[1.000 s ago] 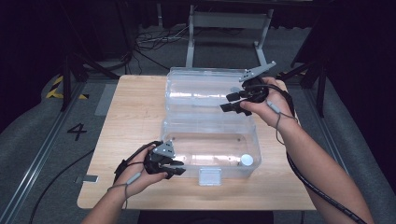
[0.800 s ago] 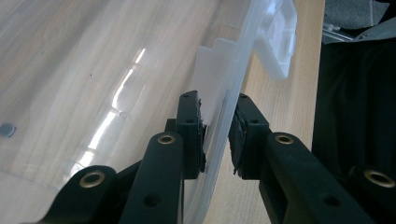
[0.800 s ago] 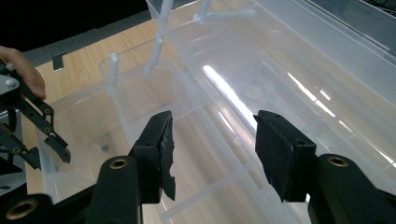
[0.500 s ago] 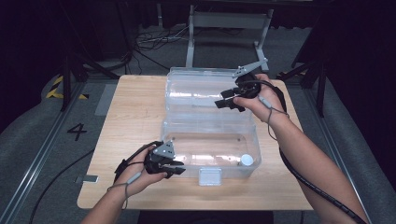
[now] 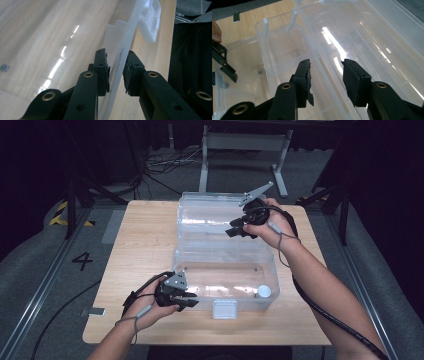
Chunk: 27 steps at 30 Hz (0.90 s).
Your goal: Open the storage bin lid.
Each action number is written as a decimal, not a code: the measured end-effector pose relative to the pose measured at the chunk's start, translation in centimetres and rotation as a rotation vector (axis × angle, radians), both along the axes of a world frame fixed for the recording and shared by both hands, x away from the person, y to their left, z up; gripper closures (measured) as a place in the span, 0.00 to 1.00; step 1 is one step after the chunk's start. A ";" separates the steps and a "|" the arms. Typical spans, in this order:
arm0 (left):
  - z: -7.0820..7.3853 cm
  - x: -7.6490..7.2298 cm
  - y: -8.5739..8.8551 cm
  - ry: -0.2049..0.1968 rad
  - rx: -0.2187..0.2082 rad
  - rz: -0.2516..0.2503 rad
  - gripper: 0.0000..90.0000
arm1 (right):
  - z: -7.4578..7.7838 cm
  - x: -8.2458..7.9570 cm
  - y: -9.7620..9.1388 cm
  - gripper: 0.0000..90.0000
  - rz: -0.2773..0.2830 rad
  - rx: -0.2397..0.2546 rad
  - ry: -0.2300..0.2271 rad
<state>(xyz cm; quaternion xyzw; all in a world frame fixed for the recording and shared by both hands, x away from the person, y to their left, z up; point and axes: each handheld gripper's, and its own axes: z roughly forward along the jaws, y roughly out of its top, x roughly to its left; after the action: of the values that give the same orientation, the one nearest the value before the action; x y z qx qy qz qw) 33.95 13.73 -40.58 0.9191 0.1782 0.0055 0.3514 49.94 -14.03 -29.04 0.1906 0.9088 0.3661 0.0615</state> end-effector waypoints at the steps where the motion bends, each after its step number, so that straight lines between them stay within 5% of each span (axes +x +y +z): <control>1: 0.0 0.0 0.0 0.001 -0.001 0.000 0.83 | 0.0 0.0 0.1 0.66 0.007 -0.004 -0.002; 9: 0.0 0.0 0.0 0.005 -0.006 0.006 0.83 | -0.2 -0.2 1.1 0.78 0.034 -0.102 -0.074; 27: -0.1 -0.1 0.0 0.011 -0.014 0.011 0.83 | -0.3 -1.0 0.5 0.92 0.049 -0.055 -0.092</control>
<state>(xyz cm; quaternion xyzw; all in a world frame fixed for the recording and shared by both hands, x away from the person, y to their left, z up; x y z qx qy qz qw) 33.88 13.74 -40.68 0.9155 0.1854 0.0011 0.3570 48.93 -13.56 -29.36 0.1494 0.9191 0.3507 0.0995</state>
